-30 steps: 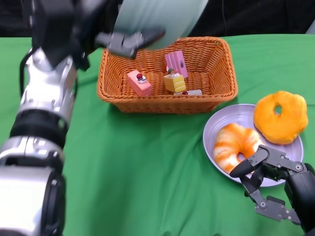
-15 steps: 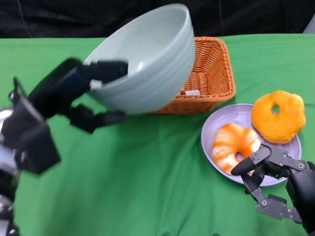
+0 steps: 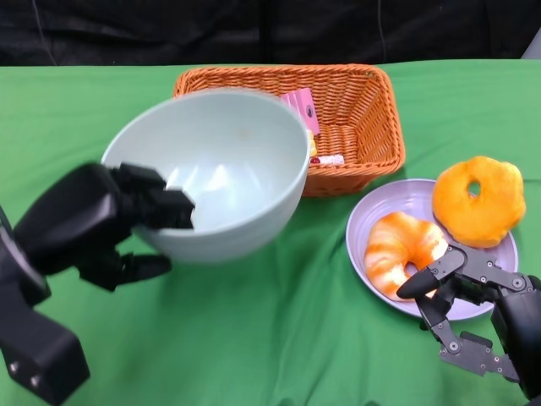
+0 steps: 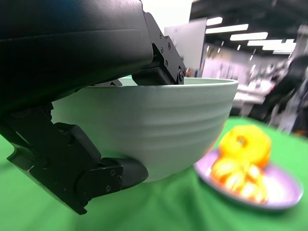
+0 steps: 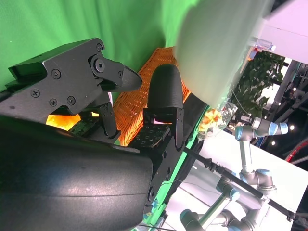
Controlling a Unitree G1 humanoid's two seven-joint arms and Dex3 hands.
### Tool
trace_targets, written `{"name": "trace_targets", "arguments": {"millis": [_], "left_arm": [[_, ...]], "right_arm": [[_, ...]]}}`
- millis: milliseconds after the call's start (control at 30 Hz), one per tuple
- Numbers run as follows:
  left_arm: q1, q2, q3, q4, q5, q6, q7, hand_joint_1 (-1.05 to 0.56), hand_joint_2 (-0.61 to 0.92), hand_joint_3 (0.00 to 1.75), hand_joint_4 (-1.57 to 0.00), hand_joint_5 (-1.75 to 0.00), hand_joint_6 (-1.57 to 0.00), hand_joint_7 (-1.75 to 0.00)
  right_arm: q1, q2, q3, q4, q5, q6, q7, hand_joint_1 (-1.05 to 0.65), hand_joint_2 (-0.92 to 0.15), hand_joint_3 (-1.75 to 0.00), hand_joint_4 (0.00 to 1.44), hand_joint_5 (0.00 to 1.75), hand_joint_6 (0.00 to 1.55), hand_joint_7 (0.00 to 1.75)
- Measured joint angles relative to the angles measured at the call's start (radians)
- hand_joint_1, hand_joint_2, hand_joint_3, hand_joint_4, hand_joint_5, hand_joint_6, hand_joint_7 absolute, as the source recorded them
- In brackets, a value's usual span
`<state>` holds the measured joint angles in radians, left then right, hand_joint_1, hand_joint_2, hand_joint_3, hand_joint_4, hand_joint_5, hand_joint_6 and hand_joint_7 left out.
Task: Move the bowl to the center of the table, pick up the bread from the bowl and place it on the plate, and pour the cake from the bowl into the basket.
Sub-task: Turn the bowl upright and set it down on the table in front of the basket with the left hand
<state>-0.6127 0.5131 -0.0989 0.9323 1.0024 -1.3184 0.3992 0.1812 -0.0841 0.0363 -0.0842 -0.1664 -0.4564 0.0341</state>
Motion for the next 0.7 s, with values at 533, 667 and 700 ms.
{"name": "trace_targets", "arguments": {"millis": [533, 667, 700], "left_arm": [[-0.111, 0.093, -0.579, 0.149, 0.358, 0.243, 0.698, -0.09, 0.74, 0.11, -0.78, -1.69, -0.77, -1.43], [-0.137, 0.073, -0.649, 0.186, 0.354, 0.275, 0.696, -0.10, 0.75, 0.05, -0.78, -1.68, -0.77, -1.42], [-0.140, 0.067, -0.664, 0.194, 0.352, 0.281, 0.692, -0.09, 0.78, 0.05, -0.77, -1.67, -0.74, -1.45]], "right_arm": [[-0.006, -0.003, -0.011, 0.021, 0.015, -0.006, 0.002, -0.03, -0.63, -0.86, 0.79, 1.47, 0.76, 1.18], [-0.006, -0.003, -0.011, 0.021, 0.010, -0.002, 0.001, -0.03, -0.63, -0.85, 0.80, 1.47, 0.77, 1.17], [-0.006, -0.003, -0.012, 0.021, 0.010, 0.000, 0.001, -0.02, -0.63, -0.85, 0.80, 1.48, 0.77, 1.17]]}}
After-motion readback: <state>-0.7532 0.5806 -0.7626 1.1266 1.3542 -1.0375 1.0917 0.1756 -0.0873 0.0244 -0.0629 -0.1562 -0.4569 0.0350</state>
